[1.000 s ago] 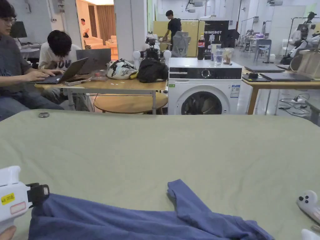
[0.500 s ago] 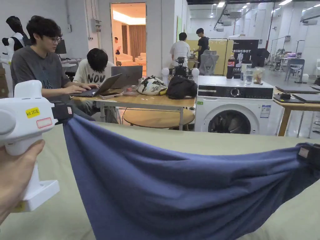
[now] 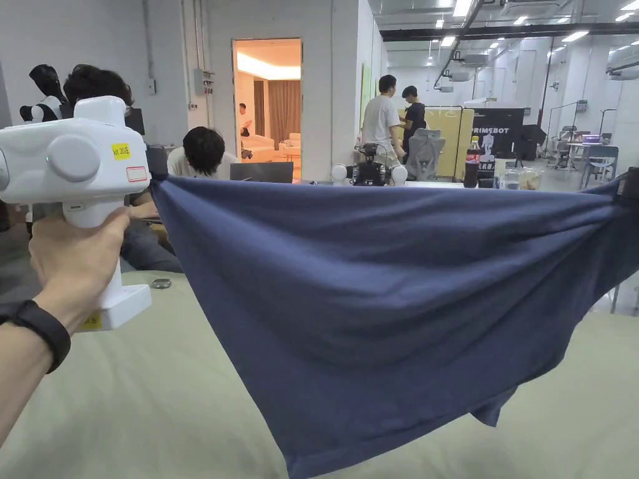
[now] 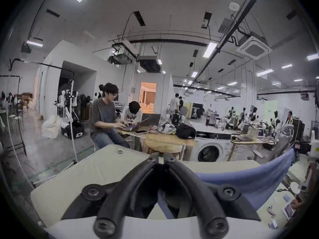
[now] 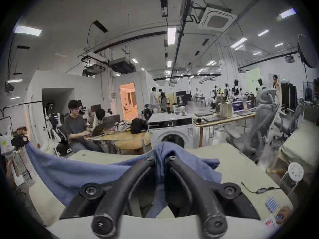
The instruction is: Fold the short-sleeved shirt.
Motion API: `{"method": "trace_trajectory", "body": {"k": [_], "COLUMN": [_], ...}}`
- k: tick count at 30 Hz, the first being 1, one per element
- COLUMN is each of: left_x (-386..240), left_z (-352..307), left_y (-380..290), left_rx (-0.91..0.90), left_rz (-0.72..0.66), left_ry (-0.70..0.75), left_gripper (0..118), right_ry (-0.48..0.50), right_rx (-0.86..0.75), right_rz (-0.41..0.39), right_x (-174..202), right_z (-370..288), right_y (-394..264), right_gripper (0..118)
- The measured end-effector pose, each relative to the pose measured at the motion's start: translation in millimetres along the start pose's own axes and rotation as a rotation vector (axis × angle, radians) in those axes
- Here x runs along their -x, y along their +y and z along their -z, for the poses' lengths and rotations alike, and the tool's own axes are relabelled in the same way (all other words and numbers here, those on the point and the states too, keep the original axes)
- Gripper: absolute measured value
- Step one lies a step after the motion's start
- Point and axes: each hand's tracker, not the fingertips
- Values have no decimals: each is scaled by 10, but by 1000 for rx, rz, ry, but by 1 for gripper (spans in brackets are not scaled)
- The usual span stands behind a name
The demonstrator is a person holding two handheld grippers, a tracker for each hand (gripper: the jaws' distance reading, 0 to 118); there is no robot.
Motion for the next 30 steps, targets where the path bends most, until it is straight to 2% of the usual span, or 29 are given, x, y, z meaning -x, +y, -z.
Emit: {"method": "trace_trajectory", "body": {"k": [6,10,14,16,18,24,26,30], "left_x": [-162,-185,-215,-206,-178,-24,85,312], "left_z": [483,639,676,662,644,263,-7,-594], "left_y": [43,-26,-173,-312,-528,-1356,-1688,-2299], "left_rx": [30,41,62,53,83,204,224,271], "left_rz": [34,8,26,41,35,-41,-104,-150], "left_ry": [22,26,23,10,8,-50,-110,-135], "left_gripper": [0,0,0,0,0,0,0,0], "right_ry": [-40,-59,-67,-66,-55,-54,-52,-50], "right_rx": [23,62,80,102,131,245,260,351], "right_rz": [19,28,-26,-18,4,-42,-29,-19], "right_x": [25,28,44,-3,-70,-300,-421,-640], "right_z": [552,822,874,872,838,458,180,-441], "right_y": [159,124,-80,-244,-446,-1300,-1659,-2344], "right_gripper": [4,4,4,4,4,4,4,4]}}
